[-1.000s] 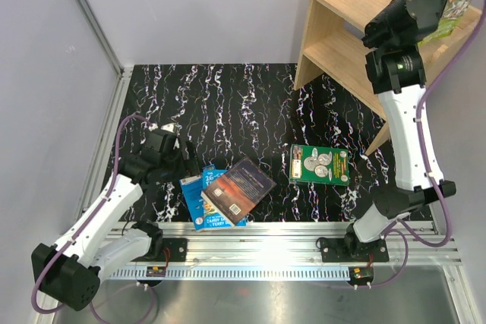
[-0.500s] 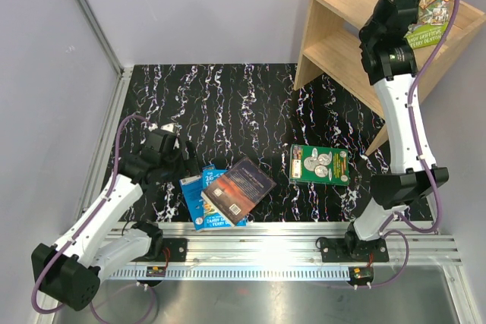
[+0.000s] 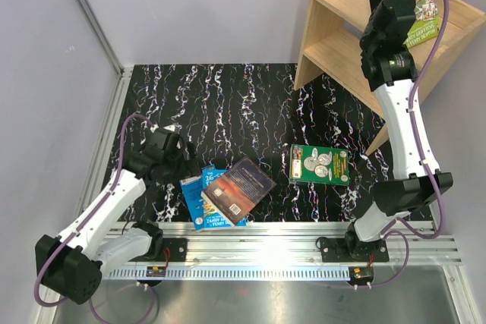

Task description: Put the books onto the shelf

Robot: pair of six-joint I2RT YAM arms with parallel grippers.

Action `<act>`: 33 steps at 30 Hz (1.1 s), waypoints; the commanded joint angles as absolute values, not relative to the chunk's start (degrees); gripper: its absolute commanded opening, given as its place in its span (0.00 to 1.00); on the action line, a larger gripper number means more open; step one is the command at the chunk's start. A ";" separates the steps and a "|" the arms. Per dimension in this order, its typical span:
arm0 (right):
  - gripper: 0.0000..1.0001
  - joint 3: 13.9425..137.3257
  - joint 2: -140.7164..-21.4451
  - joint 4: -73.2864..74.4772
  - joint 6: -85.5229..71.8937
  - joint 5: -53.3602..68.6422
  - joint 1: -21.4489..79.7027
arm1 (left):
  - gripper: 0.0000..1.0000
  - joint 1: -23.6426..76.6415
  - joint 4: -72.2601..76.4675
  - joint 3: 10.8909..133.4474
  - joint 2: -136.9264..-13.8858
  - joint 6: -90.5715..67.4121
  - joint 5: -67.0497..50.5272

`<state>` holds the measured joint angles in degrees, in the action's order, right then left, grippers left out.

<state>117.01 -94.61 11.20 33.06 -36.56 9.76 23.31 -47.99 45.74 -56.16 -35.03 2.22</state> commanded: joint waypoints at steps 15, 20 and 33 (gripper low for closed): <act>0.00 106.26 -98.53 40.24 29.62 -47.55 10.20 | 0.99 23.38 -53.96 50.18 -55.28 -37.62 0.79; 0.00 101.70 -93.79 38.76 31.90 -47.90 9.58 | 0.99 23.29 -55.02 51.59 -55.90 -38.05 0.70; 0.34 94.47 -87.36 32.69 33.14 -45.89 6.94 | 0.99 23.38 -58.35 49.49 -50.37 -41.48 -0.26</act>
